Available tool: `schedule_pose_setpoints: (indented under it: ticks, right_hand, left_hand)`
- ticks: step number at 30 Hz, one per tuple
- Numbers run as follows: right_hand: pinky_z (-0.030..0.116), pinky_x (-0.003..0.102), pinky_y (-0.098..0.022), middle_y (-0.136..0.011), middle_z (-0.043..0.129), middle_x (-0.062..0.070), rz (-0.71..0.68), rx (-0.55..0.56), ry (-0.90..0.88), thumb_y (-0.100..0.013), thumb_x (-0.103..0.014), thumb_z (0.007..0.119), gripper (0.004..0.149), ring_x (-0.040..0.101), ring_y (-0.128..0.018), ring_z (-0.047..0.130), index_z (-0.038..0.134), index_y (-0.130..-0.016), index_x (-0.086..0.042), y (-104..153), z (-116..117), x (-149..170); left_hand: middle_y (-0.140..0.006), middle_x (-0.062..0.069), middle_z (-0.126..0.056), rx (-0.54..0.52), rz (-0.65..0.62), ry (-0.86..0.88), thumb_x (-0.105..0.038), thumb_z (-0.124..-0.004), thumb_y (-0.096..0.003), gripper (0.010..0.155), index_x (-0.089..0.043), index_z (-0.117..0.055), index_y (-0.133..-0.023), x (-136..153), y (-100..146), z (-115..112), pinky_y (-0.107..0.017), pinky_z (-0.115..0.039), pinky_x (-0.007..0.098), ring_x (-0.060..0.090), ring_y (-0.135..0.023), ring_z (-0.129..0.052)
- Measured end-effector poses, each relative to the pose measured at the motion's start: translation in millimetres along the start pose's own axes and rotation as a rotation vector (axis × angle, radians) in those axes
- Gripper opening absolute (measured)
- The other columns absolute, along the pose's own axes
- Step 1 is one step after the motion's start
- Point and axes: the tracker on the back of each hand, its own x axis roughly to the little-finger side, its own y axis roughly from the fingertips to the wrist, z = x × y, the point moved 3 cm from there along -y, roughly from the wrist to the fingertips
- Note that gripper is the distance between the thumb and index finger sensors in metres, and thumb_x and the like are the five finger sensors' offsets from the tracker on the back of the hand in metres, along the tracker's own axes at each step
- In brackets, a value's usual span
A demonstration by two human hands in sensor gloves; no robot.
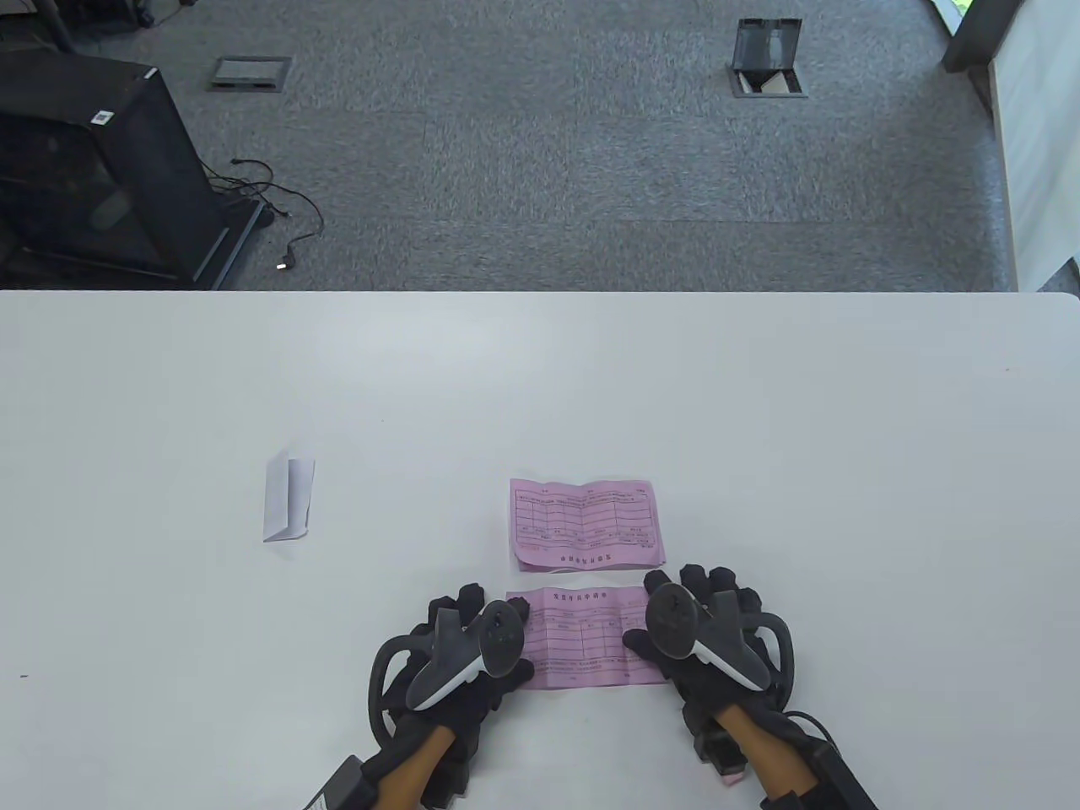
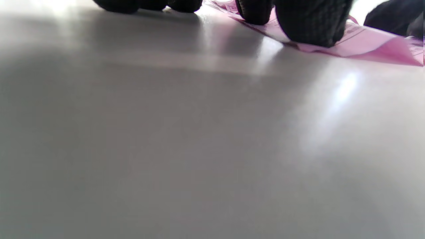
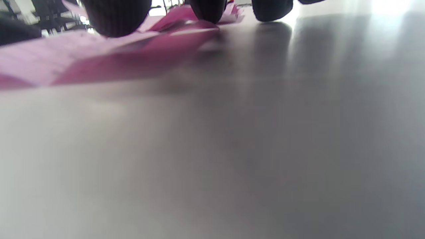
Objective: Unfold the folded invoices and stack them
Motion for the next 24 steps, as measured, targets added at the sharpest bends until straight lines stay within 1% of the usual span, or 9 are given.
schedule_pose_setpoints:
  ticks: [1,2,5,8,12,16,21,23,24]
  right_hand:
    - [0.038,0.075,-0.068,-0.113,0.039,0.024,0.003,0.004,0.028,-0.044,-0.060,0.063,0.078,0.055,-0.102,0.036,0.039,-0.110,-0.026,1,0,-2]
    - [0.039,0.074,-0.068,-0.113,0.041,0.023,-0.008,0.022,0.025,-0.045,-0.059,0.064,0.076,0.054,-0.102,0.038,0.041,-0.109,-0.024,2,-2,-4]
    - [0.042,0.072,-0.068,-0.111,0.044,0.022,-0.026,0.026,-0.035,-0.048,-0.052,0.068,0.068,0.053,-0.101,0.041,0.049,-0.104,-0.019,4,-2,-7]
    - [0.043,0.070,-0.069,-0.111,0.042,0.020,-0.008,0.017,-0.089,-0.050,-0.048,0.069,0.061,0.051,-0.102,0.040,0.052,-0.099,-0.016,5,0,-6]
    - [0.043,0.068,-0.071,-0.112,0.039,0.017,0.044,0.000,-0.169,-0.052,-0.044,0.070,0.049,0.049,-0.103,0.037,0.056,-0.091,-0.019,6,3,-1]
    - [0.042,0.067,-0.072,-0.112,0.038,0.013,0.080,0.002,-0.181,-0.053,-0.044,0.069,0.039,0.046,-0.105,0.036,0.059,-0.084,-0.023,7,3,1]
    - [0.041,0.067,-0.072,-0.113,0.038,0.013,0.082,0.000,-0.220,-0.053,-0.045,0.070,0.036,0.045,-0.105,0.034,0.061,-0.082,-0.025,9,3,4]
    - [0.037,0.067,-0.072,-0.113,0.037,0.012,0.097,0.004,-0.314,-0.052,-0.045,0.071,0.036,0.044,-0.105,0.031,0.064,-0.081,-0.025,10,3,8]
    - [0.037,0.066,-0.071,-0.113,0.039,0.012,0.115,0.026,-0.382,-0.051,-0.045,0.072,0.036,0.043,-0.105,0.031,0.067,-0.080,-0.023,11,3,12]
  left_hand:
    - [-0.121,0.012,-0.025,-0.001,0.000,-0.001,-0.057,-0.073,-0.0457,0.073,-0.045,-0.040,-0.110,0,0,0,-0.074,-0.047,0.050,0.042,-0.104,-0.030]
    - [-0.121,0.012,-0.025,-0.001,0.000,-0.002,-0.057,-0.073,-0.0457,0.073,-0.045,-0.040,-0.110,0,0,0,-0.074,-0.047,0.050,0.042,-0.104,-0.030]
    - [-0.121,0.012,-0.025,-0.002,-0.001,-0.003,-0.056,-0.073,-0.0458,0.073,-0.045,-0.040,-0.110,0,0,0,-0.074,-0.047,0.050,0.042,-0.104,-0.030]
    - [-0.121,0.014,-0.025,-0.004,-0.011,-0.018,-0.057,-0.072,-0.0462,0.073,-0.044,-0.040,-0.110,-3,2,-1,-0.074,-0.046,0.052,0.044,-0.104,-0.030]
    - [-0.121,0.015,-0.024,-0.004,-0.013,-0.022,-0.057,-0.072,-0.0465,0.073,-0.044,-0.039,-0.110,-3,2,-1,-0.074,-0.046,0.052,0.044,-0.104,-0.030]
    - [-0.121,0.015,-0.024,-0.002,-0.015,-0.023,-0.057,-0.071,-0.0466,0.073,-0.044,-0.039,-0.110,-4,3,-2,-0.075,-0.045,0.053,0.044,-0.104,-0.029]
    - [-0.122,0.015,-0.024,-0.001,-0.016,-0.023,-0.057,-0.071,-0.0465,0.073,-0.044,-0.039,-0.110,-4,3,-2,-0.075,-0.045,0.053,0.044,-0.105,-0.029]
    - [-0.122,0.015,-0.024,-0.001,-0.015,-0.023,-0.057,-0.071,-0.0465,0.073,-0.044,-0.039,-0.110,-4,4,-2,-0.075,-0.045,0.052,0.044,-0.105,-0.029]
    - [-0.122,0.015,-0.024,-0.001,-0.015,-0.023,-0.057,-0.071,-0.0465,0.073,-0.044,-0.039,-0.110,-4,4,-3,-0.075,-0.045,0.052,0.044,-0.105,-0.029]
